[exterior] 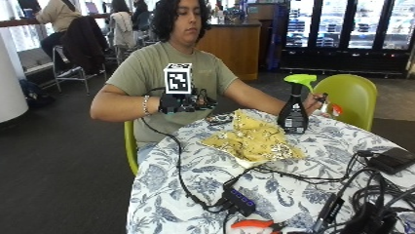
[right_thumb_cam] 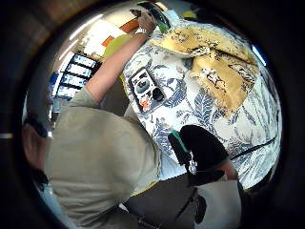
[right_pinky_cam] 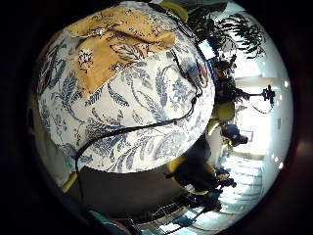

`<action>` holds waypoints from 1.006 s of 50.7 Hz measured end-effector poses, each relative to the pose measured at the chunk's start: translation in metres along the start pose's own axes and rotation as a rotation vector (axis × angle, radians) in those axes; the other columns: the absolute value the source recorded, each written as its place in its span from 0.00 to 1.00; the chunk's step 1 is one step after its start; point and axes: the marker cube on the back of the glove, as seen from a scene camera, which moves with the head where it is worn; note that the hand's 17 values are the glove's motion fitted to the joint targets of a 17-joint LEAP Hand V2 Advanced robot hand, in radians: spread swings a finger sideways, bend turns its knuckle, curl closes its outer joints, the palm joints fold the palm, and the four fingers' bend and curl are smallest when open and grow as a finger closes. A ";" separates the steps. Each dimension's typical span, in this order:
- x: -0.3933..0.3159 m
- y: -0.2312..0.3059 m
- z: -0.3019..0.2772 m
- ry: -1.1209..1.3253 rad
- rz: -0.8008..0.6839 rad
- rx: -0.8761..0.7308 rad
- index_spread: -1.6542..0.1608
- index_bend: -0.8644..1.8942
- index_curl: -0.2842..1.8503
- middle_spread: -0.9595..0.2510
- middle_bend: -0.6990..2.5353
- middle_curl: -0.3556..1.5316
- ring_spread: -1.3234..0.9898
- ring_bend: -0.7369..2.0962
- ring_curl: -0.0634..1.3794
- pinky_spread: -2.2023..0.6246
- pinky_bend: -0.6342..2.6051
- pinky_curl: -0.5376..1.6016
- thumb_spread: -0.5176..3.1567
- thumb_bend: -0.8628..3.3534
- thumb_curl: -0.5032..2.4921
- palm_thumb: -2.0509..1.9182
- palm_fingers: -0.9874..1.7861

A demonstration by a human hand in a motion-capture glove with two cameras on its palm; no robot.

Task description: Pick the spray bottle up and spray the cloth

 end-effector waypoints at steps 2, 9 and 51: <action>-0.001 -0.001 0.000 0.007 0.016 0.001 0.68 0.38 0.28 0.73 0.27 0.34 0.52 0.35 0.26 0.84 0.25 0.41 0.44 0.20 0.28 0.68 0.42; -0.005 -0.001 -0.001 0.021 -0.004 0.000 0.68 0.38 0.28 0.73 0.27 0.34 0.52 0.35 0.26 0.84 0.25 0.41 0.44 0.20 0.28 0.68 0.42; -0.014 0.001 -0.009 0.010 -0.032 0.127 0.67 0.38 0.28 0.74 0.27 0.33 0.52 0.36 0.26 0.84 0.26 0.41 0.44 0.20 0.28 0.68 0.43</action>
